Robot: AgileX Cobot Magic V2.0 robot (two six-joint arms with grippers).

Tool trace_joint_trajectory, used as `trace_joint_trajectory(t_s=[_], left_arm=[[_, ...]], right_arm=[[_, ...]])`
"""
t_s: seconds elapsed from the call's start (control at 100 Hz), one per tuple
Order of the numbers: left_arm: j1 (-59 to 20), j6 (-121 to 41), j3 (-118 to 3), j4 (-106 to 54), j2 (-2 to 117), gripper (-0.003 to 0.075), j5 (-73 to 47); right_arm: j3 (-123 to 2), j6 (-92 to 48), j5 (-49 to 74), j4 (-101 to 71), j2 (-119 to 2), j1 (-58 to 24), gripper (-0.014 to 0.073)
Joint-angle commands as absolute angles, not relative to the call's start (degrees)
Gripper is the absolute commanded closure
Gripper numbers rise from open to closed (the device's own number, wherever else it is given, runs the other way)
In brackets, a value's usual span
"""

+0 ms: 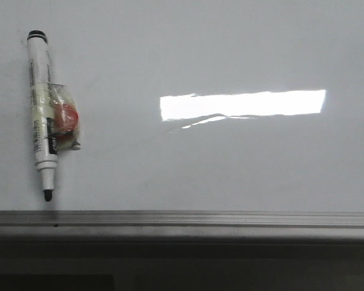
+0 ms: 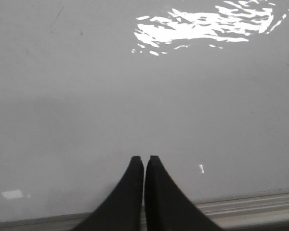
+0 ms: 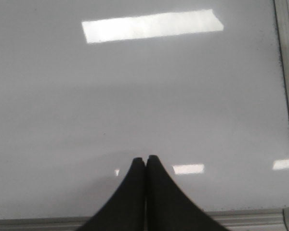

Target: Write number 3 on whiteboard

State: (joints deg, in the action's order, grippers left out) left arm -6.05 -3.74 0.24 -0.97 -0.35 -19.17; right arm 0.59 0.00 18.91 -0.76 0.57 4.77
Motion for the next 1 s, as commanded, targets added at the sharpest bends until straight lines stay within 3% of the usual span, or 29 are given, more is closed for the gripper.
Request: trace_joint_trajectory(t_s=[0.0,0.61,0.99], left_arm=[[-6.0,-3.2,2.1,-1.4,-1.7,0.0741,-15.8],[-6.0,-3.2,2.1,-1.4,-1.7,0.0741,-15.3],[-5.9,-3.2,2.1,-5.4,-1.7,0.0741,-5.9]], right_arm=[[2.0,0.0,18.1,-0.7,1.4,5.1,0.0648],[2.0,0.0,12.5,-0.7,1.4,5.1,0.0648],[2.0,0.0,11.7,-6.1,-0.7,5.1,0.0648]])
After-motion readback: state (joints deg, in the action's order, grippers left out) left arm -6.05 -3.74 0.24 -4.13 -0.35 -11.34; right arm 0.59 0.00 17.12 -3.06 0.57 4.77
